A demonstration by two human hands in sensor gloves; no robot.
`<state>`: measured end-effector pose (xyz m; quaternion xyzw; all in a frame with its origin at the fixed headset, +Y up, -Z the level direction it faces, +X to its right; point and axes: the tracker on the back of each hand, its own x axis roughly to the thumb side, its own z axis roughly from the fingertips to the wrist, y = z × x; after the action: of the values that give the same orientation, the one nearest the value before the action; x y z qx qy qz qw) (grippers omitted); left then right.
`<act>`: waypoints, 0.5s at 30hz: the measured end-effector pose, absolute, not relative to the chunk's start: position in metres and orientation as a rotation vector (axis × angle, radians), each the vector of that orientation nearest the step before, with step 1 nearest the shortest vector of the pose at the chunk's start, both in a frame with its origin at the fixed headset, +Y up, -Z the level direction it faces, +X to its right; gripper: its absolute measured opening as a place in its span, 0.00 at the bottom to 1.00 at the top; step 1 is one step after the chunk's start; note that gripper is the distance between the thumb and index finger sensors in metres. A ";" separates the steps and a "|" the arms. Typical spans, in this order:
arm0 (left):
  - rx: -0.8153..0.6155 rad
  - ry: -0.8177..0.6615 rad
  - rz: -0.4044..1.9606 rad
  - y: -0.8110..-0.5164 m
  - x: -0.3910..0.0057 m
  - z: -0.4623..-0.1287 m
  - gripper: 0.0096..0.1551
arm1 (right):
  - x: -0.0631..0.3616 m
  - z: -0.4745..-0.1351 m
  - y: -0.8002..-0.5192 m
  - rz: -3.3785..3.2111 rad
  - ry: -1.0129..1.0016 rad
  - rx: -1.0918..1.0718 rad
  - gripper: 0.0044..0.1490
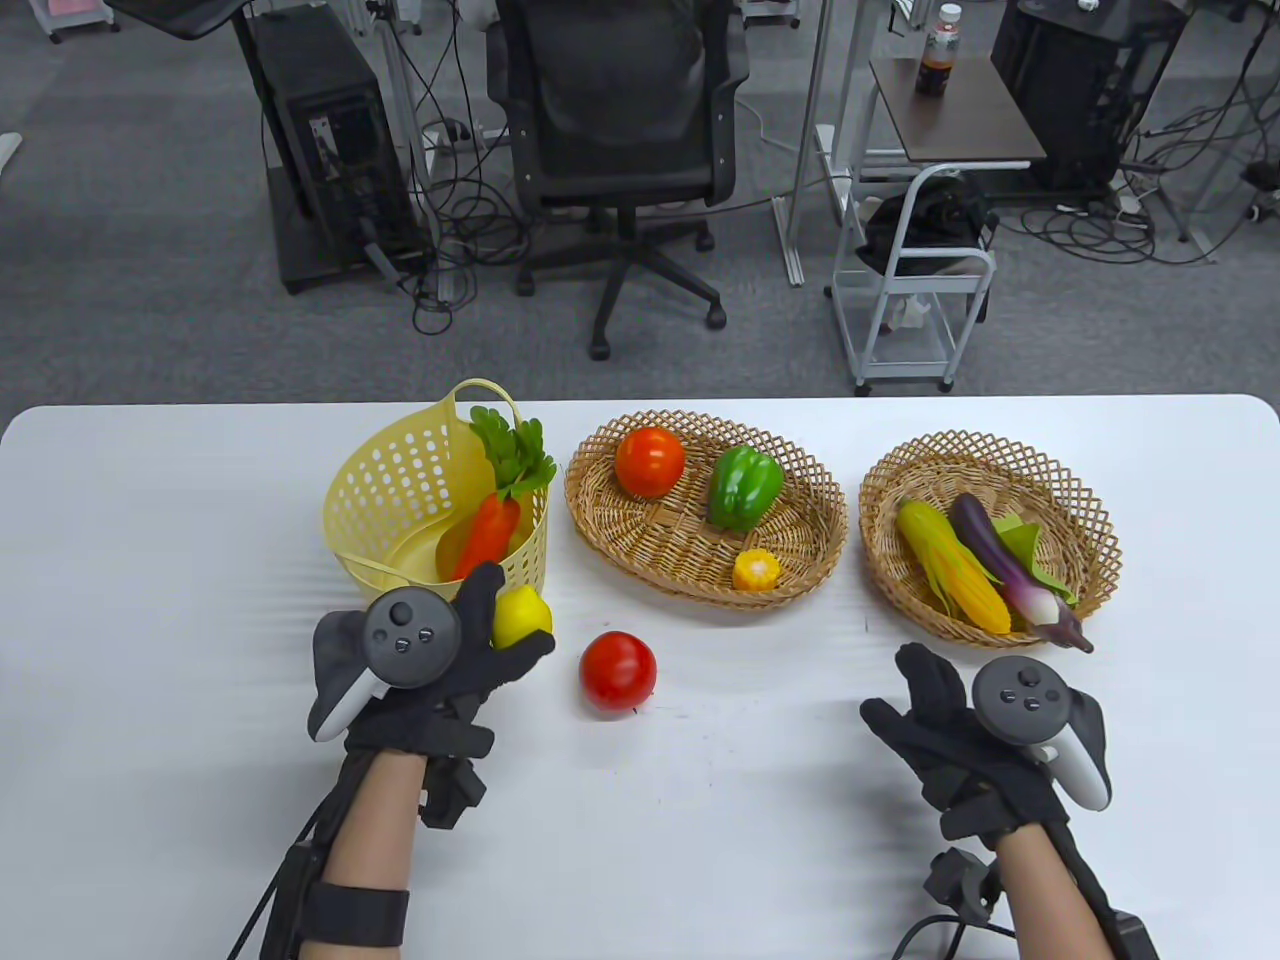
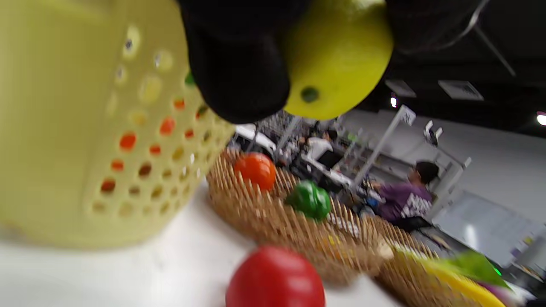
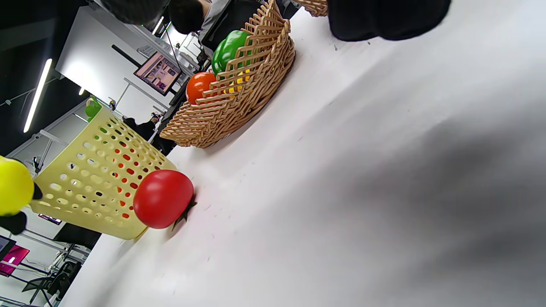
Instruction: Place 10 objects into 3 containers
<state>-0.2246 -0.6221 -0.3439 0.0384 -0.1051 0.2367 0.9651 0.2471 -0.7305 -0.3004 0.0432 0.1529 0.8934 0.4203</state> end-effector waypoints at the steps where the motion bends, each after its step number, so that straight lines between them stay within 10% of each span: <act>1: 0.126 -0.185 0.466 -0.618 -0.226 -0.344 0.56 | 0.247 -0.300 -0.731 2.237 0.388 0.108 0.55; 15: 0.323 0.073 0.435 -0.621 -0.239 -0.364 0.53 | 0.247 -0.301 -0.729 2.226 0.354 0.120 0.54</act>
<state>-0.2390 -0.6214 -0.3642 0.1596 0.0359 0.2146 0.9629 0.2471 -0.7286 -0.3008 0.0480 0.1419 0.8914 0.4277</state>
